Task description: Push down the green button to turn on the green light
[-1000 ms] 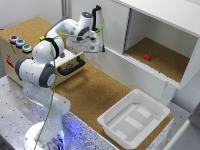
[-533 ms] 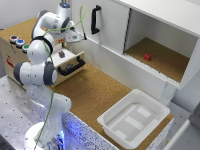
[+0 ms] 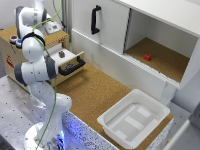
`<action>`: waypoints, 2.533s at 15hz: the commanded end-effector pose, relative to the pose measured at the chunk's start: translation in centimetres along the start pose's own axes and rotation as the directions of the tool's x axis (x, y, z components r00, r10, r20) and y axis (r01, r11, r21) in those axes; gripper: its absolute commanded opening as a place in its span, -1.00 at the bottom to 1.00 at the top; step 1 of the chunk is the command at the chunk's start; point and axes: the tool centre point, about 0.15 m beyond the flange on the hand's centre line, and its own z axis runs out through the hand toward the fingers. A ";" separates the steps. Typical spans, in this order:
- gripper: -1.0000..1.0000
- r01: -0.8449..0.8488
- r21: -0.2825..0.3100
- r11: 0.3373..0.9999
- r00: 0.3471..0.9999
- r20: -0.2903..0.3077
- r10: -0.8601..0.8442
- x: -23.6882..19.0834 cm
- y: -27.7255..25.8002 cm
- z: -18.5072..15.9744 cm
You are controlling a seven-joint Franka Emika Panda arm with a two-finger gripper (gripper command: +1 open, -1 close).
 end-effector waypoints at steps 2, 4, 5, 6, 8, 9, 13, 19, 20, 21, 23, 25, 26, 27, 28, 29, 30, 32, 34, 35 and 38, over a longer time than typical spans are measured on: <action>-1.00 0.006 0.017 1.000 0.987 0.164 -0.008 4.1 -2.4 -0.2; -1.00 -0.008 0.014 1.000 0.985 0.173 0.006 3.8 -2.2 0.2; -1.00 -0.012 -0.003 1.000 0.984 0.178 0.012 3.6 -2.1 0.4; -1.00 -0.011 -0.015 1.000 0.982 0.190 0.013 3.5 -2.1 0.7; -1.00 -0.032 -0.011 0.999 0.982 0.185 0.033 3.2 -1.7 1.4; -1.00 -0.042 -0.009 0.999 0.983 0.176 0.043 3.1 -1.4 1.6; -1.00 -0.054 0.012 0.998 0.986 0.156 0.051 3.7 -0.9 2.7; -1.00 -0.059 0.041 0.997 0.988 0.144 0.053 4.2 0.1 4.5; -1.00 -0.064 0.041 0.997 0.988 0.140 0.058 4.2 0.5 4.6; -1.00 -0.067 0.036 0.997 0.987 0.145 0.061 4.2 0.7 4.9; -1.00 -0.071 0.052 0.996 0.985 0.159 0.062 4.0 0.8 5.6; -1.00 -0.067 0.072 0.995 0.981 0.187 0.052 3.7 0.4 7.0; -1.00 -0.064 0.081 0.995 0.980 0.195 0.047 3.7 0.2 7.4; -1.00 -0.062 0.081 0.995 0.980 0.193 0.045 3.6 0.2 7.2; -1.00 -0.064 0.074 0.995 0.981 0.187 0.049 3.6 0.2 6.7; -1.00 -0.068 0.054 0.996 0.984 0.169 0.058 3.6 0.2 5.3; -1.00 -0.064 0.024 0.998 0.986 0.158 0.059 3.5 0.1 3.2; -1.00 -0.051 -0.006 0.999 0.991 0.120 0.052 2.7 -0.2 -1.1; 1.00 -0.116 -0.016 0.993 0.987 0.108 0.117 1.4 0.9 -2.9; 1.00 -0.155 0.003 0.988 0.984 0.091 0.154 0.7 1.6 -3.1; 1.00 -0.245 -0.005 0.970 0.967 0.076 0.245 -1.2 3.4 -2.4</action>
